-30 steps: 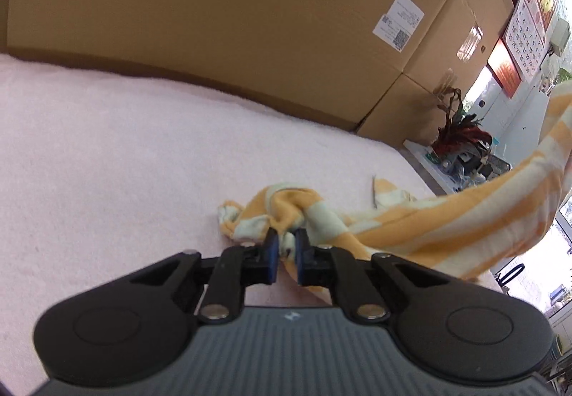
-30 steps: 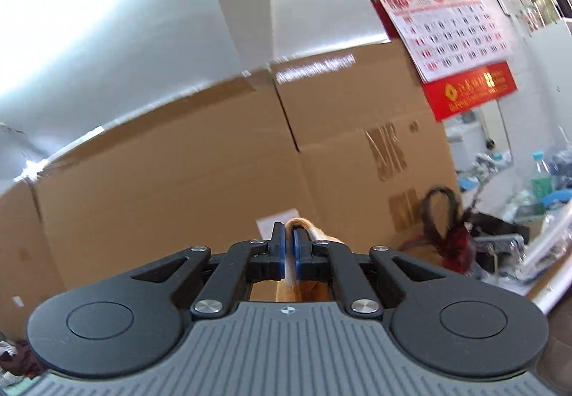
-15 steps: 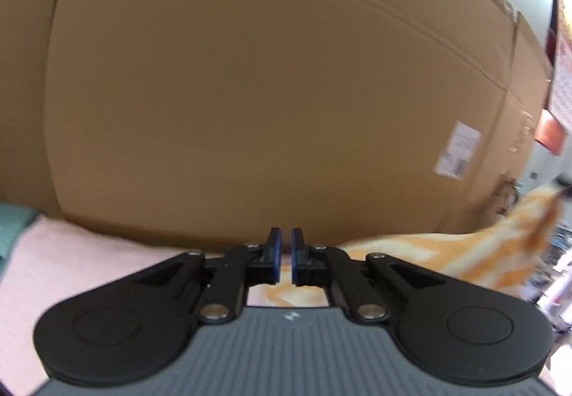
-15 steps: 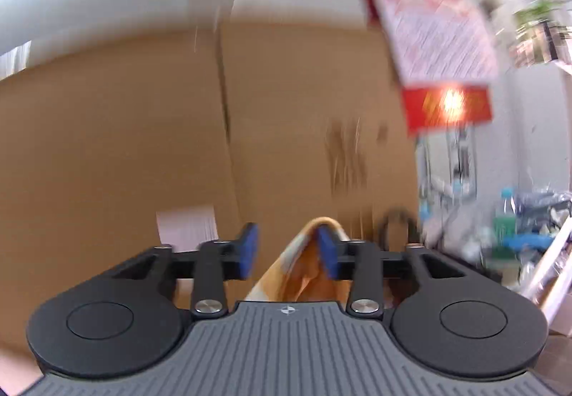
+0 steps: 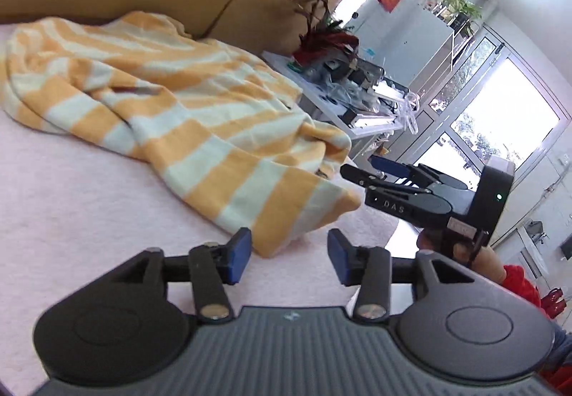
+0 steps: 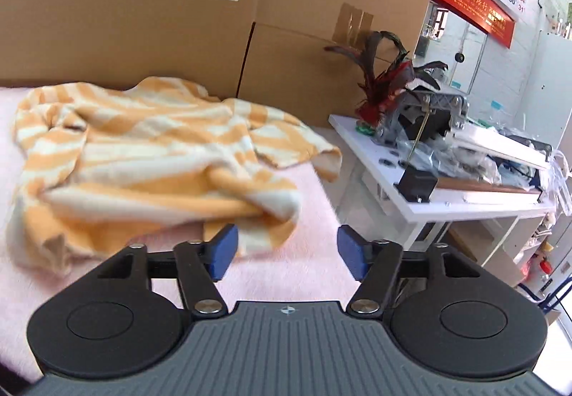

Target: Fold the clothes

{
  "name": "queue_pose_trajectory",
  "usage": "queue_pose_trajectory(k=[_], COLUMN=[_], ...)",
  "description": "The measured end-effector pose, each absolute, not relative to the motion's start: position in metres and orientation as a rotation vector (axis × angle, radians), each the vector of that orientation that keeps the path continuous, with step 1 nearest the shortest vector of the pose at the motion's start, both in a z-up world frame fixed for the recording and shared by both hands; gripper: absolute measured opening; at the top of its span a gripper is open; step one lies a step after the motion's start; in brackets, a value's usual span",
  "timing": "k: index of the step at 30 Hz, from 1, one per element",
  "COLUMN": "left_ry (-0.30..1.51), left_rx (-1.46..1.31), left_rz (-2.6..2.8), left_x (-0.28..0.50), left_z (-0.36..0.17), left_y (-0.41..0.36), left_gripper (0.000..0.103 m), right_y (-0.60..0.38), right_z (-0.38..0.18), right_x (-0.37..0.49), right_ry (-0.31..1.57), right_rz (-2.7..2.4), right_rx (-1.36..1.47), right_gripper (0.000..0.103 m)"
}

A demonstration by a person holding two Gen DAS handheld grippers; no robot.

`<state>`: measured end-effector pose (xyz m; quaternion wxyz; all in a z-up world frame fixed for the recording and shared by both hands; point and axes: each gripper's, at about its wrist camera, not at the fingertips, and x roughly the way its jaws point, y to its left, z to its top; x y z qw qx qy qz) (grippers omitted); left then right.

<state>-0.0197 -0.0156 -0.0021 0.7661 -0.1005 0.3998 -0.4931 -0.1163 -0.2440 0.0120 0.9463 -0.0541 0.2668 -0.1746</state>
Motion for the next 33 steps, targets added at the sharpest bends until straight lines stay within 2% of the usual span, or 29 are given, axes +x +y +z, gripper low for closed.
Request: queue_pose_trajectory(k=[1, 3, 5, 6, 7, 8, 9, 10, 11, 12, 17, 22, 23, 24, 30, 33], left_ry=[0.87, 0.845, 0.803, 0.791, 0.786, 0.785, 0.791, 0.799, 0.796, 0.788, 0.65, 0.528, 0.516, 0.501, 0.486, 0.549], left_rx=[-0.219, -0.199, -0.168, -0.151, -0.133, -0.137, -0.162, -0.199, -0.235, -0.27, -0.31, -0.308, -0.308, -0.299, -0.238, -0.226], left_rz=[-1.065, -1.018, -0.955, -0.926, -0.898, -0.881, -0.872, -0.861, -0.847, -0.832, -0.77, -0.685, -0.661, -0.635, -0.54, -0.548], left_x=[-0.02, -0.018, -0.014, -0.011, -0.007, -0.001, 0.005, 0.01, 0.015, 0.019, 0.013, -0.016, -0.024, -0.032, -0.069, -0.072], left_z=[-0.004, -0.008, -0.008, -0.007, -0.007, -0.007, -0.007, -0.007, -0.006, -0.004, 0.032, 0.057, 0.059, 0.061, 0.059, 0.042], left_y=[-0.024, -0.039, -0.049, -0.052, -0.055, -0.053, -0.049, -0.043, -0.034, -0.025, 0.034, 0.111, 0.127, 0.14, 0.202, 0.207], left_gripper=[0.061, 0.061, 0.037, 0.029, 0.013, 0.01, 0.01, 0.009, 0.008, 0.008, 0.008, 0.007, 0.0, 0.0, 0.0, 0.0], right_y=[-0.24, -0.232, -0.226, -0.223, -0.223, -0.225, -0.229, -0.233, -0.237, -0.241, -0.249, -0.229, -0.228, -0.225, -0.218, -0.234], right_z=[0.01, 0.005, 0.0, -0.003, -0.005, -0.005, -0.005, -0.004, -0.003, -0.001, 0.023, 0.07, 0.077, 0.081, 0.083, 0.079], right_x=[-0.119, -0.118, -0.109, -0.104, -0.098, -0.094, -0.091, -0.088, -0.087, -0.087, -0.116, -0.168, -0.176, -0.181, -0.196, -0.208], right_ry=[0.544, 0.537, 0.533, 0.531, 0.53, 0.527, 0.523, 0.518, 0.511, 0.497, 0.367, 0.139, 0.108, 0.087, 0.116, 0.075], right_rz=[-0.327, -0.3, -0.317, -0.333, -0.343, -0.343, -0.34, -0.335, -0.342, -0.352, -0.229, -0.005, 0.043, 0.082, 0.17, 0.16], right_rx=[-0.087, -0.086, -0.107, -0.118, -0.115, -0.081, -0.04, 0.017, 0.062, 0.096, 0.332, 0.393, 0.404, 0.405, 0.386, 0.506], right_gripper=[0.066, 0.066, 0.066, 0.065, 0.064, 0.061, 0.049, 0.023, 0.019, 0.009, 0.007, 0.007, 0.007, 0.007, 0.007, 0.001])
